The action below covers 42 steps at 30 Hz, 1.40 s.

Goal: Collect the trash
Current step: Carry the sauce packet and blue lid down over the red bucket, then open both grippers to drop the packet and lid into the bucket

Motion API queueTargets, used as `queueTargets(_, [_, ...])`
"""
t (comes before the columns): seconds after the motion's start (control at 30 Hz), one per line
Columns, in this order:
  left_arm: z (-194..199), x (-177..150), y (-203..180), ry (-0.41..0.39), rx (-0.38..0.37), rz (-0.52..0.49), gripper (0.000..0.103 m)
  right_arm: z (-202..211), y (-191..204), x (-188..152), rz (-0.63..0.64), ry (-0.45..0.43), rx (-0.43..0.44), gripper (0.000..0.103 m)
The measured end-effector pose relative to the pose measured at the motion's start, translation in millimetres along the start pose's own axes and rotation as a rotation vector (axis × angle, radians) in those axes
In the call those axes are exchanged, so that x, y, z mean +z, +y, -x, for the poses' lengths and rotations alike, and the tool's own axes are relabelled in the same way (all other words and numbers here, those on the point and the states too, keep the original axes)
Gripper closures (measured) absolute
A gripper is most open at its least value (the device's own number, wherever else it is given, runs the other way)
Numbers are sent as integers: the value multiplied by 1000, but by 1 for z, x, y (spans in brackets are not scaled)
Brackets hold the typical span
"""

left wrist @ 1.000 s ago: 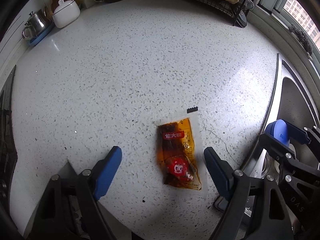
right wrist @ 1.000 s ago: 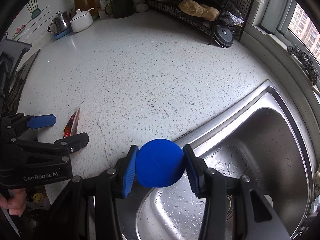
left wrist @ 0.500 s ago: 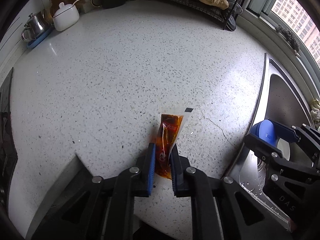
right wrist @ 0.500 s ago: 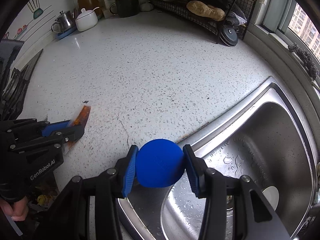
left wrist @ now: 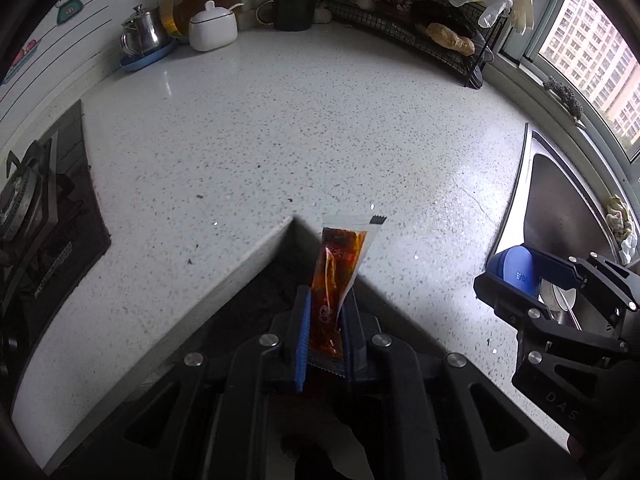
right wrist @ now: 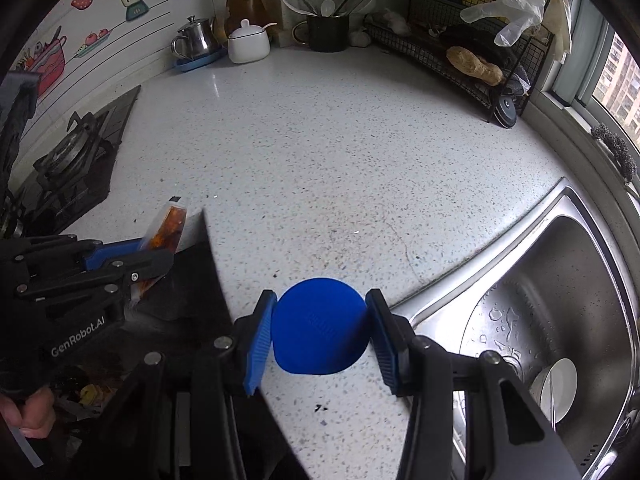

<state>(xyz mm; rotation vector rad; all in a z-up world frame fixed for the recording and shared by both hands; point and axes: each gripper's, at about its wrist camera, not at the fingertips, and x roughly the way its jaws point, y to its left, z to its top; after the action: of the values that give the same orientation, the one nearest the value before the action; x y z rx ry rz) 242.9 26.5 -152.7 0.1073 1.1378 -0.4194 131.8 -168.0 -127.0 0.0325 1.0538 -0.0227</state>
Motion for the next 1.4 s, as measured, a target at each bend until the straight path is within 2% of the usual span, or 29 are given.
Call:
queueTargets(0.3, [30, -86, 47, 29, 16, -25, 91, 9, 77, -60, 6, 15, 27, 60])
queueTargets(0.5, [15, -143, 67, 63, 22, -35, 91, -15, 109, -101, 8, 59, 39, 60])
queueTargets(0.6, [-1, -166, 74, 75, 10, -18, 91, -30, 120, -118, 34, 87, 16, 60])
queueTargets(0.8, [-52, -195, 78, 124, 1, 2, 91, -74, 118, -141, 39, 114, 20, 60])
queueTargets(1.07, [-147, -225, 73, 158, -4, -5, 91, -168, 108, -174, 20, 146, 36, 60])
queueTargets(1.4, [-258, -235, 68, 191, -8, -8, 91, -274, 84, -206, -33, 185, 71, 60])
